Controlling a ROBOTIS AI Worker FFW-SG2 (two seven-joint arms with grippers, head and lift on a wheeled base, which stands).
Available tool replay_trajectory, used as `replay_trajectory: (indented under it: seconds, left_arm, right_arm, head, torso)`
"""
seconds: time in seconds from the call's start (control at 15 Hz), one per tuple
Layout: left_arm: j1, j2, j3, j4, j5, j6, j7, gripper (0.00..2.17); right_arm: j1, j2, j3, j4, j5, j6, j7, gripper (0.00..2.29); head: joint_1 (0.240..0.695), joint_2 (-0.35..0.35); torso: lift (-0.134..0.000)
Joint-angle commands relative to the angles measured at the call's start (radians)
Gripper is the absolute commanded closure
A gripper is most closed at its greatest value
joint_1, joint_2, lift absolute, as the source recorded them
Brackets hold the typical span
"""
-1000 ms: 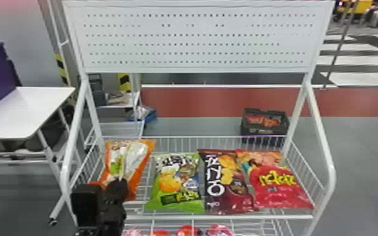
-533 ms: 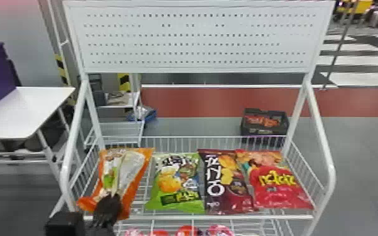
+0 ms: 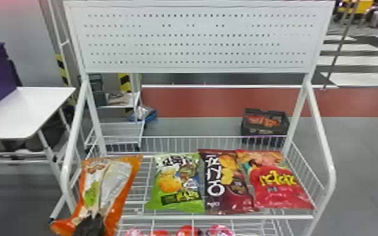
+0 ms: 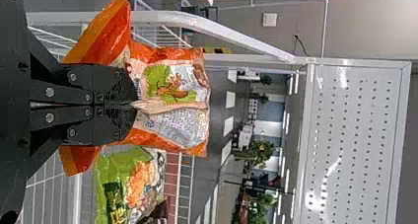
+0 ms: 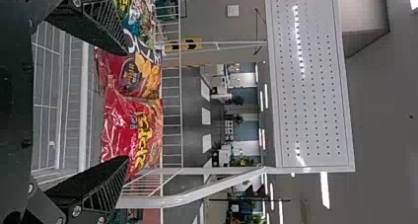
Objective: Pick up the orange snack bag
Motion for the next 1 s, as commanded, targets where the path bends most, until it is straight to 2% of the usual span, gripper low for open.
replay_trajectory:
  seconds: [0.0,0.4,0.53,0.93]
  left_arm:
    - [0.048,0.004,0.004,-0.008,-0.006,-0.062,0.0,1.36]
    - [0.157,0.004,0.053,-0.006,-0.026,-0.194,0.008,1.35]
    - [0.18,0.004,0.053,-0.003,-0.054,-0.219,0.017,1.35]
    - [0.217,0.004,0.057,-0.008,-0.065,-0.277,0.016,1.36]
  right_arm:
    - [-0.001,0.0,0.001,0.001,0.0,0.0,0.0,0.14]
    - [-0.001,-0.001,0.002,0.001,-0.001,0.0,0.0,0.14]
    - [0.004,-0.001,0.002,-0.002,-0.001,-0.003,0.0,0.14]
    - [0.015,-0.001,0.001,-0.018,-0.001,-0.006,0.0,0.14]
  head:
    - [0.499,0.0]
    - [0.499,0.0]
    - [0.499,0.0]
    - [0.499,0.0]
  torso:
    - [0.0]
    - [0.0]
    - [0.0]
    - [0.0]
